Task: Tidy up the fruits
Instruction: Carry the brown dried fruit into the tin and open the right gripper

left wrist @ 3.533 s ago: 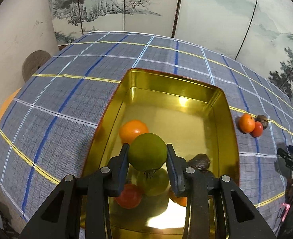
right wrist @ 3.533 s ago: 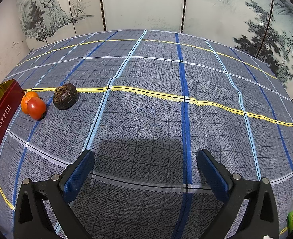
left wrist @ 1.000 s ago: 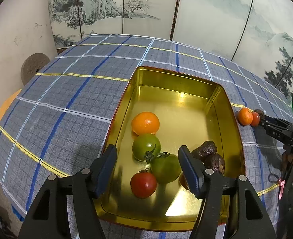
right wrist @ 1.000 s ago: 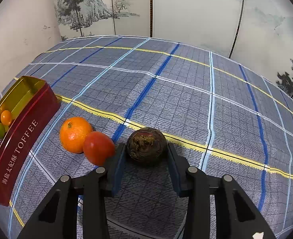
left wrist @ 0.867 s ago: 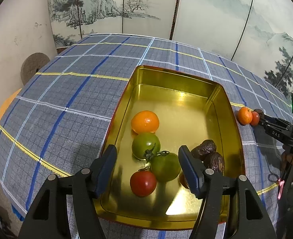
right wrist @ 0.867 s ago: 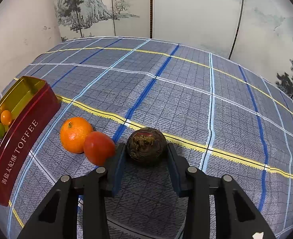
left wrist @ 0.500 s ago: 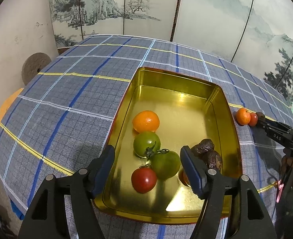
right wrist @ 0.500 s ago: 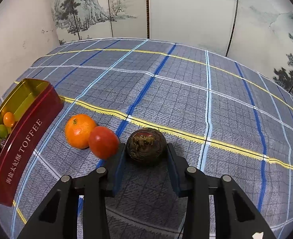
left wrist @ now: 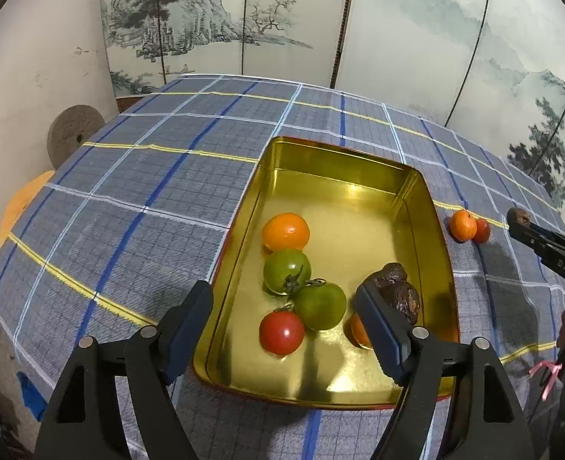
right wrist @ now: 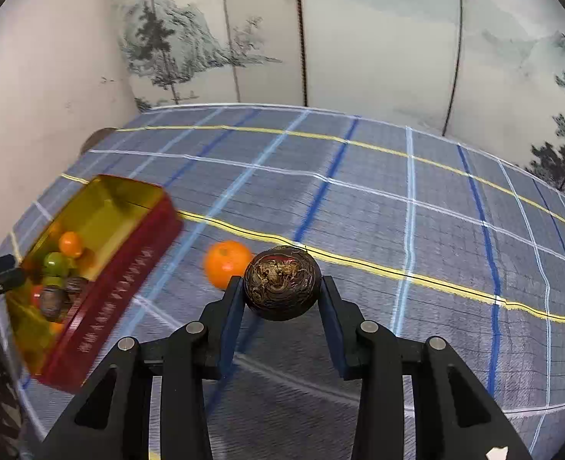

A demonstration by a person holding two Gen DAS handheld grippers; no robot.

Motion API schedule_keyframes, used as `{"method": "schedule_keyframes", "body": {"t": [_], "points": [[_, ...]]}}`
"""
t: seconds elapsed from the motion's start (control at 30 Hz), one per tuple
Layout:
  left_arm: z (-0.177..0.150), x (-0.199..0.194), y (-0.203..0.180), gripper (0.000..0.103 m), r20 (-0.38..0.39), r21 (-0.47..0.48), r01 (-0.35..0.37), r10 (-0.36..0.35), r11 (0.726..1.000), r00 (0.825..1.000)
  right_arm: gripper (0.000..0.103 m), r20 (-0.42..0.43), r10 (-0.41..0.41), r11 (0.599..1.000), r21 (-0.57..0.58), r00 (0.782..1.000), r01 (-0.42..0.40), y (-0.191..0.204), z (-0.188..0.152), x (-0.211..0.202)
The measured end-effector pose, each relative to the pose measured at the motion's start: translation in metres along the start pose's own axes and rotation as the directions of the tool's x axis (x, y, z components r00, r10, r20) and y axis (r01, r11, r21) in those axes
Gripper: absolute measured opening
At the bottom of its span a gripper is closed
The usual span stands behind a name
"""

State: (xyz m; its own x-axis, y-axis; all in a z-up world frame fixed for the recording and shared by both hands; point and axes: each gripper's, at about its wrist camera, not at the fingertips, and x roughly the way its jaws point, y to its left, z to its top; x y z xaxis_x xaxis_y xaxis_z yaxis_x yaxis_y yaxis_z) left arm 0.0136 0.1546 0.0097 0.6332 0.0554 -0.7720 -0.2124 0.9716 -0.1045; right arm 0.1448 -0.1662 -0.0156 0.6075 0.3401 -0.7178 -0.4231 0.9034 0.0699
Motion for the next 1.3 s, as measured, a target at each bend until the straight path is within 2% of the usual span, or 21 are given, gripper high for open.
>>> {"method": "schedule_keyframes", "body": {"t": [0.4,0.83,1.1,1.3], "points": [[-0.007,-0.023,0.026,0.078,0.035,-0.052,-0.044,0.046,0.998,0.998,0.036,0.036,0.17,0.981,-0.097,0.985,-0.166,0.077,0.006,-0.035],[-0.02,-0.038,0.067,0.078,0.042,-0.127,-0.097,0.103,0.987,0.994,0.036,-0.029,0.314,0.93,-0.195,0.949,-0.313,0.163,-0.005,-0.026],[-0.024,-0.039,0.077,0.078,0.036,-0.132,-0.128,0.134,0.983,0.99,0.036,-0.066,0.339,0.91,-0.229,0.939,-0.345,0.193,-0.005,-0.006],[-0.024,-0.04,0.079,0.078,0.039,-0.117,-0.151,0.157,0.981,0.987,0.036,-0.083,0.305,0.915,-0.25,0.949,-0.316,0.202,0.0,0.013]]}}
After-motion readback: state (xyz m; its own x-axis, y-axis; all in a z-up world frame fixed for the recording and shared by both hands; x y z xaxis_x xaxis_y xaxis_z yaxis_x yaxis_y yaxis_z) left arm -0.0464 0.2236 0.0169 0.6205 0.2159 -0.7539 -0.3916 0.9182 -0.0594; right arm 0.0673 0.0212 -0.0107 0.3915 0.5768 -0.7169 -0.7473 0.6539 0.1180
